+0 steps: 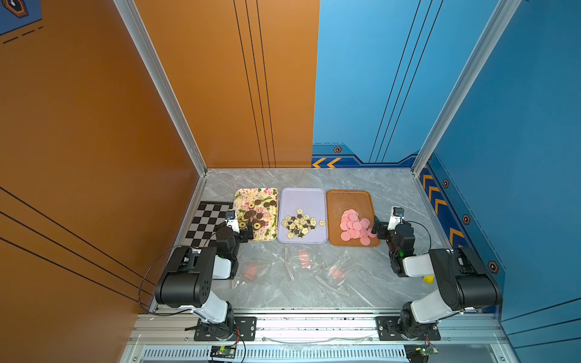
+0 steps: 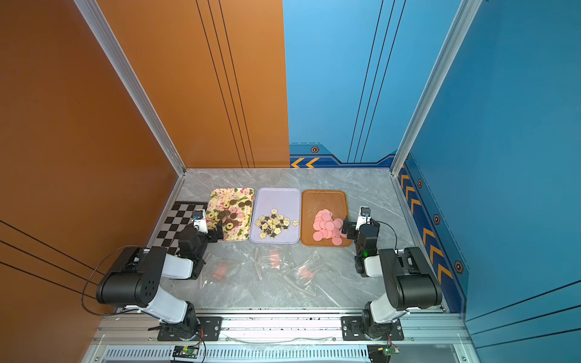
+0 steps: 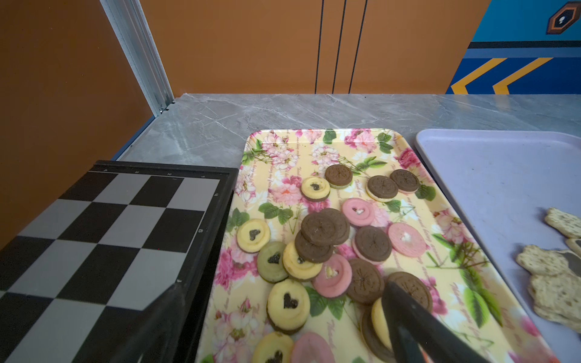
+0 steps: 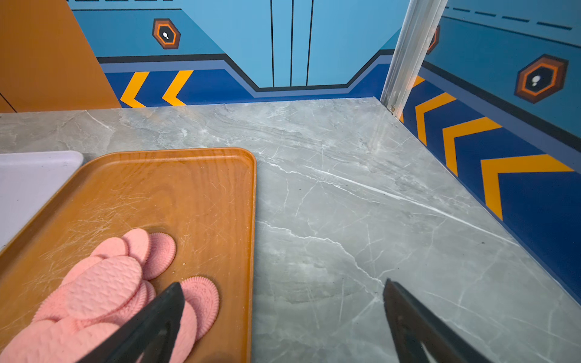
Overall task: Pour cookies out of the ziploc bag
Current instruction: Reset both arms
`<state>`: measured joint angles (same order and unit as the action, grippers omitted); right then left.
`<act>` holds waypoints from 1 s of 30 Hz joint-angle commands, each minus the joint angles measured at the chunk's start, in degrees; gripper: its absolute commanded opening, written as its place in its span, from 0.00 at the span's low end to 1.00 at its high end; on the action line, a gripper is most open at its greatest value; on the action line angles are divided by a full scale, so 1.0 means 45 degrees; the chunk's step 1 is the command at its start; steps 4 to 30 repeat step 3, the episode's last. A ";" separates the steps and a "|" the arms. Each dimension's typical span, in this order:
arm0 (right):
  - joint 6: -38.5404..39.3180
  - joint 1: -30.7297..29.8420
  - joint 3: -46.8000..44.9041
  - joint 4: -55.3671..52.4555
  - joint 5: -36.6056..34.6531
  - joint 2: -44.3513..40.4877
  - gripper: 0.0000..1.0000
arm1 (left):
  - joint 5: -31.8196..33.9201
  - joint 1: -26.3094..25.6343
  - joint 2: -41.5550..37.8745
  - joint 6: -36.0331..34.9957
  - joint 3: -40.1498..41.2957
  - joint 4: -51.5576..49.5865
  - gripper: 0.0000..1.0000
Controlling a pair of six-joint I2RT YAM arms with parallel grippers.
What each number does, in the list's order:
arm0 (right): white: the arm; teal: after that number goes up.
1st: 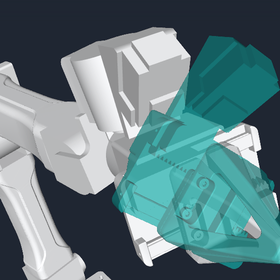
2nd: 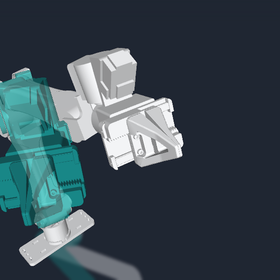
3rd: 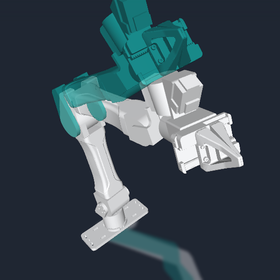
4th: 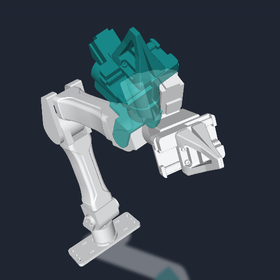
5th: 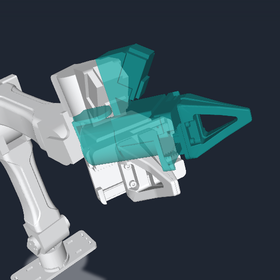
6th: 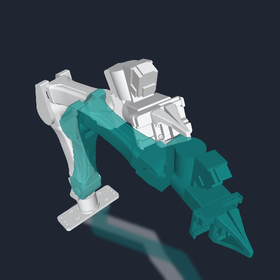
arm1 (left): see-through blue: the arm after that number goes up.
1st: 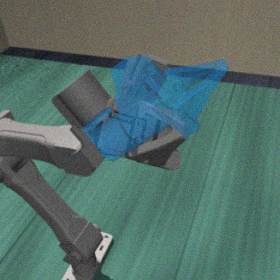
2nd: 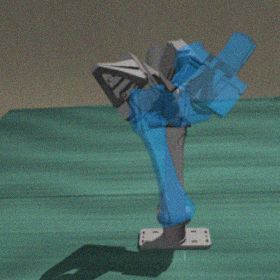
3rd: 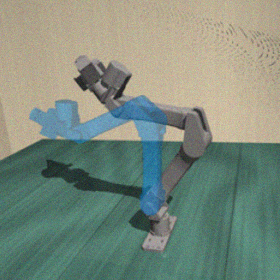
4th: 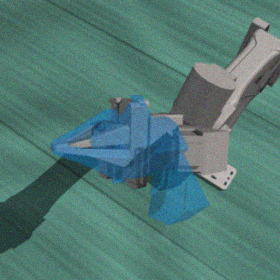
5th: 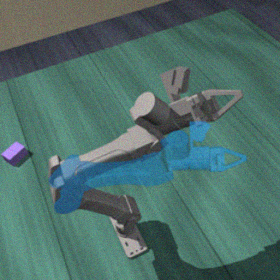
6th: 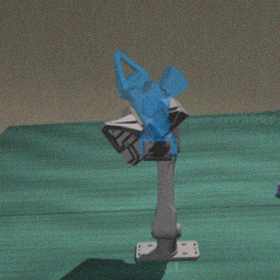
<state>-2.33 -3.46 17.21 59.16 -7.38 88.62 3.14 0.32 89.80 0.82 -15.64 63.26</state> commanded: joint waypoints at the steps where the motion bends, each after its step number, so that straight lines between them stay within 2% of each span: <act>1: 0.0303 -0.0129 -0.0099 0.0395 -0.0222 -0.0013 1.00 | 0.0223 -0.0037 -0.0084 -0.0099 -0.0189 -0.0116 0.98; 3: 0.0238 -0.0092 -0.0070 0.0241 -0.0384 -0.0077 1.00 | 0.1106 0.0153 -0.0319 0.0537 0.0095 -0.0022 0.98; 30: 0.0238 -0.0092 -0.0070 0.0241 -0.0384 -0.0077 1.00 | 0.1106 0.0153 -0.0319 0.0537 0.0095 -0.0022 0.98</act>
